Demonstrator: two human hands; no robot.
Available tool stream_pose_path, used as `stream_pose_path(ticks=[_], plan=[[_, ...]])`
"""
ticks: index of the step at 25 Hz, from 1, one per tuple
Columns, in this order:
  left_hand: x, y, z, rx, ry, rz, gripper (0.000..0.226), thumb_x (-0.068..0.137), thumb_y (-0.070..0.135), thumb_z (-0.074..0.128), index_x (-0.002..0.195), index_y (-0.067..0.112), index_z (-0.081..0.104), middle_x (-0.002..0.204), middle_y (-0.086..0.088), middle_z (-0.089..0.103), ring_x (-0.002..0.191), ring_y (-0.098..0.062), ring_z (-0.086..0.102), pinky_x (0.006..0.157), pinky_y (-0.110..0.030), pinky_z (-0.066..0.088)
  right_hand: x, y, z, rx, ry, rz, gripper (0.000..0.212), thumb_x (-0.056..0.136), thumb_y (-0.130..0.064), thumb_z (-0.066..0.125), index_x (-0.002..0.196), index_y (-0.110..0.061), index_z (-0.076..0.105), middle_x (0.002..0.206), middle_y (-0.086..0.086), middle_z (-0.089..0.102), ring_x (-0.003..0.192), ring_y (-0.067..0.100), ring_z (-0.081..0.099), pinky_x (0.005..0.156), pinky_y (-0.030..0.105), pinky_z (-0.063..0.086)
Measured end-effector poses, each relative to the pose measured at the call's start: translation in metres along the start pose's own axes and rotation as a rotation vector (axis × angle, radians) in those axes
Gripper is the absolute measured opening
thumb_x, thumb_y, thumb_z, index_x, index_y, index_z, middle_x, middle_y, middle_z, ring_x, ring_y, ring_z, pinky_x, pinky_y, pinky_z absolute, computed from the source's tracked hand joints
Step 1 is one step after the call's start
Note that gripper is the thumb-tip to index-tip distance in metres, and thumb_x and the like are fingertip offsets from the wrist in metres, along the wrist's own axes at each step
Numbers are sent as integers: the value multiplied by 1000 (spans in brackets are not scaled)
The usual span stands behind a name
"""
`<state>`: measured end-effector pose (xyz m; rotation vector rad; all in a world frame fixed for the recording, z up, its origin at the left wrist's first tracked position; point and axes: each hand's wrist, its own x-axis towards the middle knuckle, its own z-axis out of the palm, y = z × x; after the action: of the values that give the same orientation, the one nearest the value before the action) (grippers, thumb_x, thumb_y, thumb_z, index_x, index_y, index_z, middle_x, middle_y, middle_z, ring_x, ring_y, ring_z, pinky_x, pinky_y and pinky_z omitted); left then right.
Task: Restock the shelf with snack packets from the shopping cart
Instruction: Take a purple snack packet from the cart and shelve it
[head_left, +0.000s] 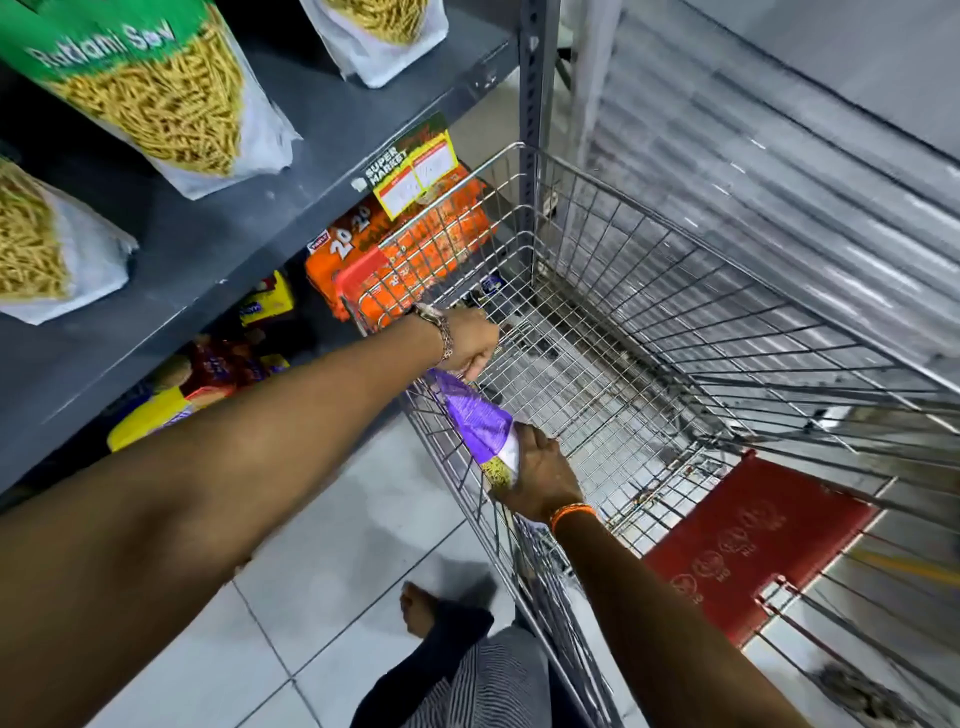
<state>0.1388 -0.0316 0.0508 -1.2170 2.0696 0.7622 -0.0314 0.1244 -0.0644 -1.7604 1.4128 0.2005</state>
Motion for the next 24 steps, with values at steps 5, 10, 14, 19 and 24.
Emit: stream_pose_path(ticks=[5,10,14,19,24], plan=[[-21,1,-1,101,-202,-72,29,68,7,78,95,15,73,81,4,67,75,-15,63,71,-28,55,3,-2,8,79,30,77,92,65,-40,80,141,-22,32,121,11,62,103,31,63,87,43,60],[-21,1,17,96,-44,-83,28,73,11,76,101,14,74,99,-2,70,102,-20,62,71,-24,45,3,15,-8,156,81,26,72,65,-37,82,128,-19,52,96,3,71,82,24,67,70,33,61],[-32,2,7,-50,199,-55,16,79,11,69,93,16,76,90,0,75,95,-16,66,83,-31,55,-1,28,-32,353,19,-25,72,52,-24,88,120,-17,65,96,5,77,82,27,73,77,41,62],[-63,0,-8,-686,753,-191,60,65,21,85,121,20,64,120,0,68,108,-16,63,98,-25,48,-15,27,-88,718,26,-5,43,59,-3,94,92,-18,71,94,1,78,91,25,75,85,32,59],[-99,21,-11,-1494,978,-211,75,63,1,85,128,5,50,117,-5,64,105,-19,63,97,-36,52,-41,5,-150,924,11,-141,54,56,4,91,106,1,71,103,16,79,91,29,77,87,45,61]])
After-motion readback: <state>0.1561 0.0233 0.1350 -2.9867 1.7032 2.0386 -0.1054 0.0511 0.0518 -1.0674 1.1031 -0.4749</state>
